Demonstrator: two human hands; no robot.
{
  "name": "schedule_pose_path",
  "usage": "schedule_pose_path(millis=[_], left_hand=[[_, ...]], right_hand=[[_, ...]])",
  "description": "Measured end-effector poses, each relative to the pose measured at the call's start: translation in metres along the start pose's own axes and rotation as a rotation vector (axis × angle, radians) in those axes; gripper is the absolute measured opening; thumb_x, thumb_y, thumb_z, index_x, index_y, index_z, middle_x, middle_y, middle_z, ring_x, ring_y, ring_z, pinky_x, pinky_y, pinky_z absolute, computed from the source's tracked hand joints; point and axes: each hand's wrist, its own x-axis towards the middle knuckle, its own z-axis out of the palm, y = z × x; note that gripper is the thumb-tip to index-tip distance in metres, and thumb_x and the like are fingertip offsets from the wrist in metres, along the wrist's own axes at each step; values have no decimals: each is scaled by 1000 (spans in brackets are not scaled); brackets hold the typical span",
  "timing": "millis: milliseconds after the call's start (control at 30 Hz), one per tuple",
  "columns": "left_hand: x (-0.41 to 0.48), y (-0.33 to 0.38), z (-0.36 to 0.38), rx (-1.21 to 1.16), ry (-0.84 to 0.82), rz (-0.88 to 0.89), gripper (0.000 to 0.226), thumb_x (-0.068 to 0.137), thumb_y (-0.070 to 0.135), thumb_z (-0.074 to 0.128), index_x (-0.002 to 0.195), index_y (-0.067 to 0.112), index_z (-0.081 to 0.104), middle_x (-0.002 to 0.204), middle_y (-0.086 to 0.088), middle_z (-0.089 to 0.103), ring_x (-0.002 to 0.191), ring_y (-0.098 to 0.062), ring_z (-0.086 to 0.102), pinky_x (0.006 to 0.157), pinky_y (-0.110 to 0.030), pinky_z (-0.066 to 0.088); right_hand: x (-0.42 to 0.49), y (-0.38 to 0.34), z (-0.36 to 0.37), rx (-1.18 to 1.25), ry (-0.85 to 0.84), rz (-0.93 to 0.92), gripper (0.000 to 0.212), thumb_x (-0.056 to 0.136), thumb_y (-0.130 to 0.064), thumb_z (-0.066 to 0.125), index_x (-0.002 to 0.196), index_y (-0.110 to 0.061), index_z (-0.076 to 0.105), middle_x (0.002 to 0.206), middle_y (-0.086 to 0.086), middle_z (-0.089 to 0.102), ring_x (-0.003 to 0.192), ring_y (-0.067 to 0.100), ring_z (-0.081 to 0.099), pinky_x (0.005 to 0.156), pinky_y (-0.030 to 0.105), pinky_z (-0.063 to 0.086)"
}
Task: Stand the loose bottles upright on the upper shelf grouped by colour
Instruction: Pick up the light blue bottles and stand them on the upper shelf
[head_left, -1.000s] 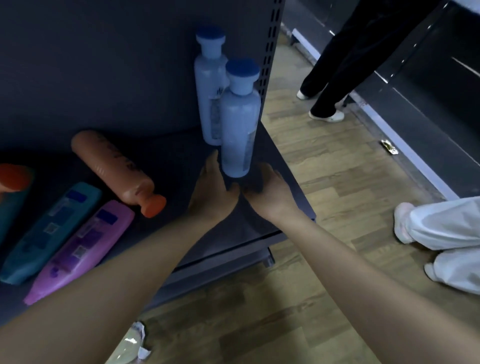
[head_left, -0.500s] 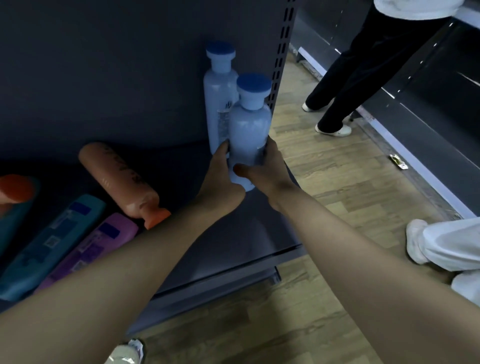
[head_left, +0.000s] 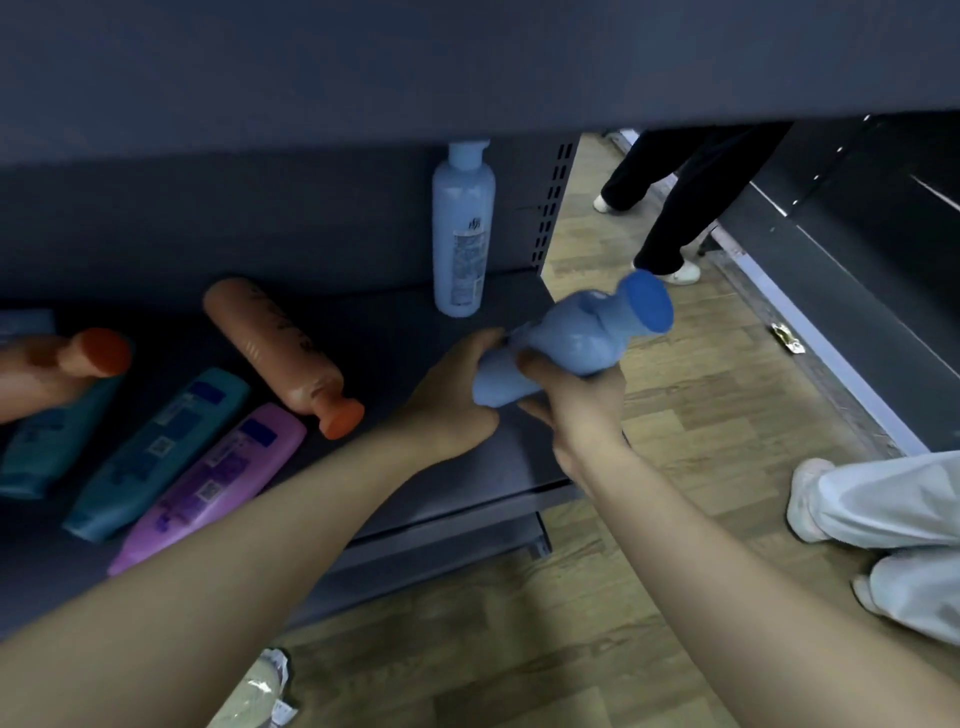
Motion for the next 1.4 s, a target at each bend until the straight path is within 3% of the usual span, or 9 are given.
schedule_pose_path(millis=[100, 200, 300, 500, 767, 1000, 1100, 1200, 1400], left_hand=[[-15, 8, -8, 115, -37, -31, 73, 80, 3, 61, 144, 20, 28, 136, -2, 43, 120, -15, 45, 86, -22, 36], [-32, 20, -18, 196, -57, -50, 81, 76, 14, 70, 144, 23, 27, 140, 1, 42, 126, -19, 44, 86, -22, 35], [-54, 35, -33, 233, -97, -48, 88, 76, 11, 71, 148, 20, 20, 145, -1, 38, 129, -18, 42, 91, -18, 34], [-100, 52, -66, 213, -193, -48, 98, 67, 7, 79, 146, 19, 23, 131, 2, 50, 115, -12, 51, 92, -17, 41], [-204, 61, -118, 291, -243, -25, 90, 62, 16, 82, 137, 28, 34, 115, 12, 54, 99, -6, 55, 82, -18, 46], [-343, 48, -172, 517, -27, -106, 97, 56, 36, 81, 137, 38, 26, 107, 12, 61, 95, -14, 58, 82, -38, 51], [-409, 49, -197, 582, 118, -125, 87, 60, 36, 79, 133, 36, 32, 104, 10, 62, 94, -17, 58, 77, -33, 49], [-466, 50, -221, 602, 266, -163, 80, 61, 37, 77, 129, 34, 35, 99, 10, 62, 89, -19, 57, 71, -30, 43], [-556, 54, -259, 544, 522, -238, 80, 61, 37, 76, 128, 36, 34, 99, 10, 63, 87, -19, 58, 76, -33, 49]], right_hand=[[-24, -9, -13, 119, -61, 104, 29, 75, 13, 64, 97, -6, 60, 86, 8, 66, 75, 18, 68, 78, 48, 57], [-45, -17, -23, 179, -188, 170, 45, 76, 17, 60, 118, 1, 54, 96, 14, 66, 91, 27, 66, 77, 47, 57], [-65, -27, -29, 216, -327, 218, 55, 64, 11, 65, 115, -4, 53, 95, 13, 66, 90, 27, 67, 65, 40, 59], [-105, -34, -25, 230, -534, 276, 87, 44, 0, 75, 126, 3, 47, 114, 24, 60, 106, 38, 61, 78, 48, 56], [-185, -46, 17, 136, -892, 282, 82, 28, -16, 88, 104, 1, 60, 97, 19, 69, 91, 34, 67, 77, 49, 56], [-291, -41, 81, 27, -1126, 289, 62, 44, -1, 60, 106, -4, 61, 97, 16, 67, 96, 33, 63, 86, 45, 53], [-346, -40, 113, 58, -1204, 285, 52, 46, -1, 59, 97, -8, 70, 93, 14, 69, 91, 31, 65, 81, 41, 54], [-399, -43, 145, 74, -1242, 239, 57, 48, -2, 61, 105, -4, 58, 93, 13, 68, 90, 30, 65, 78, 40, 55], [-489, -56, 201, 70, -1217, 141, 59, 52, -6, 69, 109, -3, 54, 92, 12, 68, 84, 28, 65, 69, 36, 51]])
